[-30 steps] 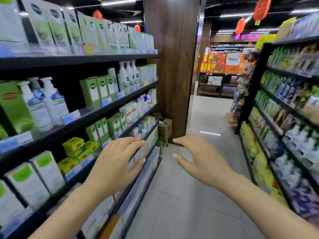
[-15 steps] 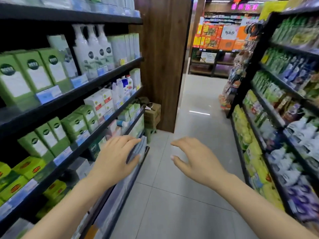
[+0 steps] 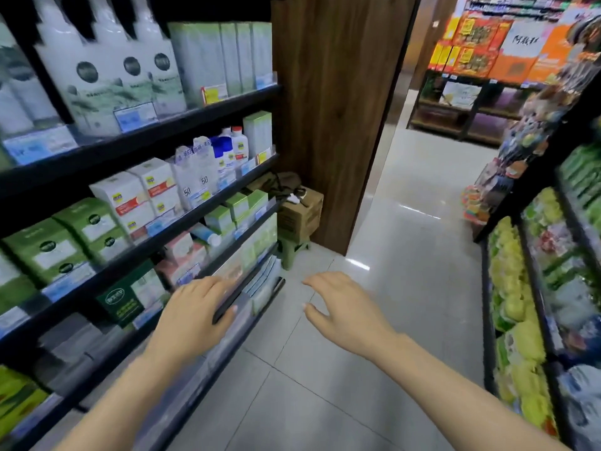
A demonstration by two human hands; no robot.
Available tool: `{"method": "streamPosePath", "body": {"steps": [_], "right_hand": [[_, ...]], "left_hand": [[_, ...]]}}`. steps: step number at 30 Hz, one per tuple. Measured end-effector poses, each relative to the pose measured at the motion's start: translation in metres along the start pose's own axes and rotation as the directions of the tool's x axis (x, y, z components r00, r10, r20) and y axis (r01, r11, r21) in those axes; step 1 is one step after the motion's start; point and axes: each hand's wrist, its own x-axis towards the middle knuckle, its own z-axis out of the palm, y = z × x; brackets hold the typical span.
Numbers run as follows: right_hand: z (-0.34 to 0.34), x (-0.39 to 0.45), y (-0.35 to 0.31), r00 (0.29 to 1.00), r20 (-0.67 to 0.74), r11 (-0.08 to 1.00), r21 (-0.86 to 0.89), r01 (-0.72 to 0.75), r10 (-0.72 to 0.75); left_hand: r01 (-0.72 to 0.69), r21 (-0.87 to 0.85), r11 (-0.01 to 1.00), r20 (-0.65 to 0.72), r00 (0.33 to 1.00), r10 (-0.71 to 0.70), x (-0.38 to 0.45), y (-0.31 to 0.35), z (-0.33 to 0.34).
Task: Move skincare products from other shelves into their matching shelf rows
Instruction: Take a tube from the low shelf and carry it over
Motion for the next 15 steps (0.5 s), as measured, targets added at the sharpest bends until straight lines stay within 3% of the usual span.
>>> {"method": "streamPosePath", "body": {"steps": [15], "right_hand": [[0.074,0.209,0.1,0.967,0.187,0.985,0.041,0.167,-0.172]], "left_hand": [[0.411,-0.045,0.91,0.051,0.911,-0.409,0.109,-0.06,0.063]]}}
